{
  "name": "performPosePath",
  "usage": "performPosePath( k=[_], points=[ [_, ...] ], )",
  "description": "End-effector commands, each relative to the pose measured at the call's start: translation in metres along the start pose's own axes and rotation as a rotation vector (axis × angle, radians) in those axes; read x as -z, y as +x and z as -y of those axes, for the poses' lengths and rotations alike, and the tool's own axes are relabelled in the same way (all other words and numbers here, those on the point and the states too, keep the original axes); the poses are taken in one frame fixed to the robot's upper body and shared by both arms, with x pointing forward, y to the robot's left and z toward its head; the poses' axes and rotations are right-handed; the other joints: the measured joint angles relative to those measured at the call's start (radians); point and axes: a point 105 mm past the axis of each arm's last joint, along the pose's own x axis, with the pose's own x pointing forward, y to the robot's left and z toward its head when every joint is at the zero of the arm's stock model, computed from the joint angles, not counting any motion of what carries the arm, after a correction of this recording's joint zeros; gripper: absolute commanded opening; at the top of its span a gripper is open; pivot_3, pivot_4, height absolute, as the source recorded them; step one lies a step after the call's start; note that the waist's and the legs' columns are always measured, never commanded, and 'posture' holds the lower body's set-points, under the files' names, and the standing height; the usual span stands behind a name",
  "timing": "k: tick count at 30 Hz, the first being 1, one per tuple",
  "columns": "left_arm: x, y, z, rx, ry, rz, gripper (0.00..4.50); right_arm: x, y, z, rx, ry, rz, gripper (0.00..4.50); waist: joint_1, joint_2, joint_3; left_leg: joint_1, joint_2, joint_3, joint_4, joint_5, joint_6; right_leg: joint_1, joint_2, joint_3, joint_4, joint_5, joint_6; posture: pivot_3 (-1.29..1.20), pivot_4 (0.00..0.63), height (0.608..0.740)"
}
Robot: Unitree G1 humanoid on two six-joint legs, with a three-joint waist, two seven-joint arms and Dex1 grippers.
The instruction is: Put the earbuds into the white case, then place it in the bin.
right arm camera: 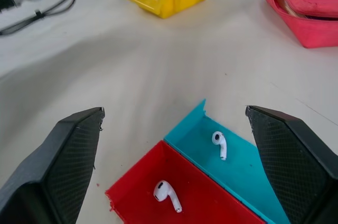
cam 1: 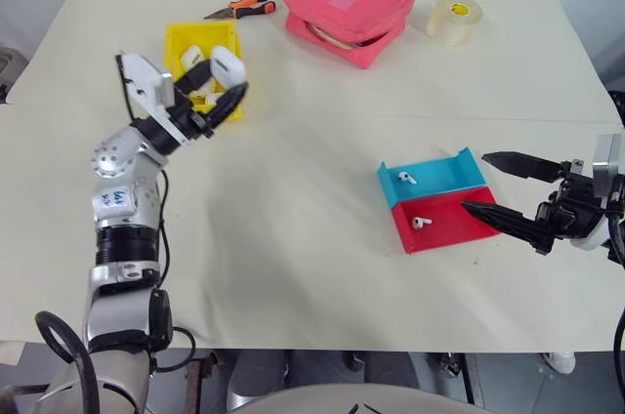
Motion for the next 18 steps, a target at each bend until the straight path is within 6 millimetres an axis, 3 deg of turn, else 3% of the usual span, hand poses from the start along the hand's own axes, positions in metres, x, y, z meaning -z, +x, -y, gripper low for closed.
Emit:
performPosePath(
  k=[1,8,9,10,13,16,18],
  points=[
    [0.009,0.012,-0.024,-0.114,-0.005,-0.084,2.79,-0.005,0.004,0.005,-0.004,-0.037,0.001,4.49,0.003,0.0,0.0,0.0,0.0,0.0,0.0,0.0,0.0,0.0,0.0,0.0,0.0,0.0,0.0,0.0,0.15,0.74],
    [0.025,0.028,-0.042,-0.222,-0.013,-0.221,2.79,-0.007,0.011,0.006,-0.022,-0.055,-0.01,4.49,-0.005,-0.001,0.001,-0.001,-0.001,0.0,-0.002,0.0,0.0,-0.001,0.0,-0.001,-0.001,0.0,0.0,0.0,0.15,0.74],
    [0.027,0.029,-0.042,-0.219,-0.019,-0.234,3.52,-0.007,0.01,0.006,-0.021,-0.057,-0.011,4.5,-0.006,-0.001,0.001,-0.001,-0.001,0.001,-0.002,0.0,0.0,-0.001,0.0,-0.001,-0.001,0.0,0.0,0.0,0.15,0.74],
    [0.028,0.029,-0.04,-0.203,-0.016,-0.242,3.73,-0.008,0.01,0.006,-0.019,-0.061,-0.013,4.5,-0.006,-0.001,0.001,-0.001,-0.001,0.001,-0.002,0.0,0.0,-0.002,0.0,-0.001,-0.001,0.0,0.0,0.0,0.15,0.74],
    [0.012,0.03,-0.039,-0.17,0.051,-0.187,4.49,-0.01,0.006,0.006,-0.003,-0.075,-0.014,4.5,-0.003,-0.001,0.001,-0.001,-0.001,0.001,-0.002,0.0,0.0,-0.002,0.0,-0.001,0.0,0.0,0.0,0.0,0.15,0.74],
    [-0.021,0.021,-0.029,-0.045,0.102,-0.041,4.49,-0.011,0.005,0.006,0.005,-0.077,-0.006,4.5,-0.004,-0.001,0.001,-0.002,0.0,0.001,-0.001,0.0,0.0,-0.002,0.0,-0.001,0.0,0.0,0.0,0.0,0.15,0.74],
    [-0.032,0.01,-0.023,-0.004,0.141,-0.013,4.49,-0.01,0.005,0.007,0.009,-0.074,-0.002,4.5,-0.008,-0.001,0.001,-0.001,0.0,0.001,0.0,0.0,0.0,-0.002,0.0,0.0,0.0,0.0,0.0,0.0,0.15,0.74]
  ],
)
